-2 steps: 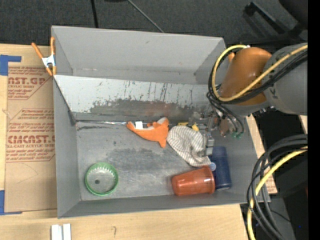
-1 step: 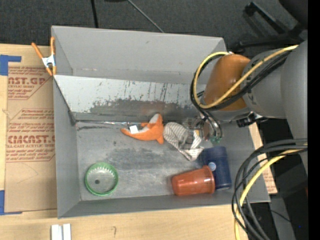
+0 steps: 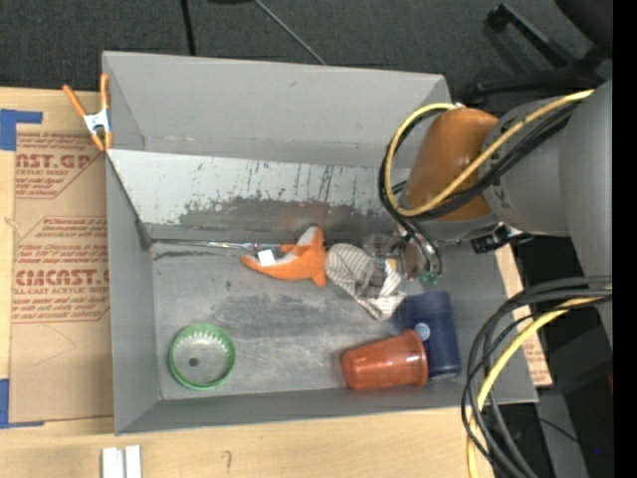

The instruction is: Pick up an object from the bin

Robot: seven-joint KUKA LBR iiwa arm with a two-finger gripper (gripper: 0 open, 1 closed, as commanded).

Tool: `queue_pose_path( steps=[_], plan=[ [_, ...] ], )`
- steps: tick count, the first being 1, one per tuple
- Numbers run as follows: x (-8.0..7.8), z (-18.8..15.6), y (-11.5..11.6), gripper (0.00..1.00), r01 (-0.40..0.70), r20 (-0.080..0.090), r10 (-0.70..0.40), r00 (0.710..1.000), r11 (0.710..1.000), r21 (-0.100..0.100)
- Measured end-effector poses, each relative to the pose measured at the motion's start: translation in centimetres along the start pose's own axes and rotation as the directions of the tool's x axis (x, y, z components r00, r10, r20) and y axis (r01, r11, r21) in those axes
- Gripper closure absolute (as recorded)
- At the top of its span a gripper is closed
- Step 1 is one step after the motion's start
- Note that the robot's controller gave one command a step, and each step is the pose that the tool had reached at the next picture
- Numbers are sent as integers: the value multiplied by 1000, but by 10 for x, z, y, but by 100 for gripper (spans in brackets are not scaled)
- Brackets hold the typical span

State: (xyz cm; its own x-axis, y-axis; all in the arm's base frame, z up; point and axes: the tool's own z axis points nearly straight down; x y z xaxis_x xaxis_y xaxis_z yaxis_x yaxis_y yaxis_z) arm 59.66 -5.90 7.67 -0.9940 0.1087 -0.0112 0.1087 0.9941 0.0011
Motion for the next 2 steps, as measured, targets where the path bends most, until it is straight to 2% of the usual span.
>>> queue_pose_path(
  steps=[1, 2],
  plan=[
    [20, -118, -14, 100, -10, -8, 10, 1000, 1000, 1],
    [20, -118, -14, 100, -10, -8, 10, 1000, 1000, 1]
  ],
)
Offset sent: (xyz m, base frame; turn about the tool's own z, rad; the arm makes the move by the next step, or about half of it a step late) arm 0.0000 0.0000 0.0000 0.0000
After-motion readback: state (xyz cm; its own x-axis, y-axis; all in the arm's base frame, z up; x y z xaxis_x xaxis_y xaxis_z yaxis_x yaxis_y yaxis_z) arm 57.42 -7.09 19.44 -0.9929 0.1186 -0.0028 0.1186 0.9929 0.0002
